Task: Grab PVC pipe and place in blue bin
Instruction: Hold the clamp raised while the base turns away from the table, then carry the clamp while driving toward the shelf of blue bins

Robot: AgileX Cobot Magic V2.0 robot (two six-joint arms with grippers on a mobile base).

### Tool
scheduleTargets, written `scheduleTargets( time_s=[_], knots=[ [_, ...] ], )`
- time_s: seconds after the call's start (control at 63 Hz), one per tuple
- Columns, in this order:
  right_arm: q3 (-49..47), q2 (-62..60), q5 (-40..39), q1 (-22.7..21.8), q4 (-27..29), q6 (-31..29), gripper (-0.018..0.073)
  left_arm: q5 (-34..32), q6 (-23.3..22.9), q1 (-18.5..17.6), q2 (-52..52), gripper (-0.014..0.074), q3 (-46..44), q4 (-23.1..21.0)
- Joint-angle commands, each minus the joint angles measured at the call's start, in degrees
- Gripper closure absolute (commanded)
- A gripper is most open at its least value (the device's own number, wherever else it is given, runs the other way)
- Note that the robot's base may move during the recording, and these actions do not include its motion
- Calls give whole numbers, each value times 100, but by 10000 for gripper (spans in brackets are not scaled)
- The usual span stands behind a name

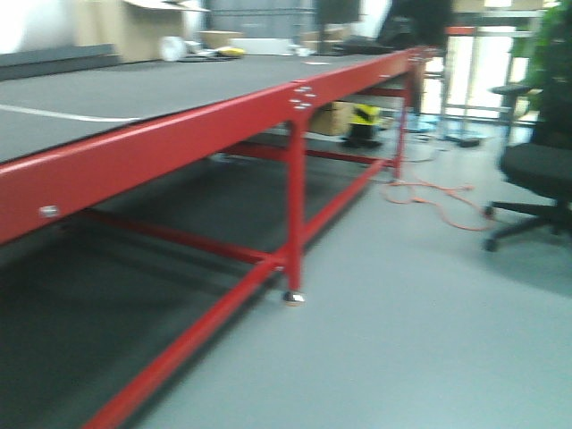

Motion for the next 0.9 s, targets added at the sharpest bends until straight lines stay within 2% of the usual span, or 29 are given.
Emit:
scheduleTargets(
  time_s=[0.0, 0.888],
  knots=[
    [15, -19, -148, -11, -4, -25, 727, -124, -56, 18, -36, 707, 9, -34],
    [15, -19, -148, -11, -4, -25, 727, -124, -56, 18, -36, 707, 9, -34]
  ],
)
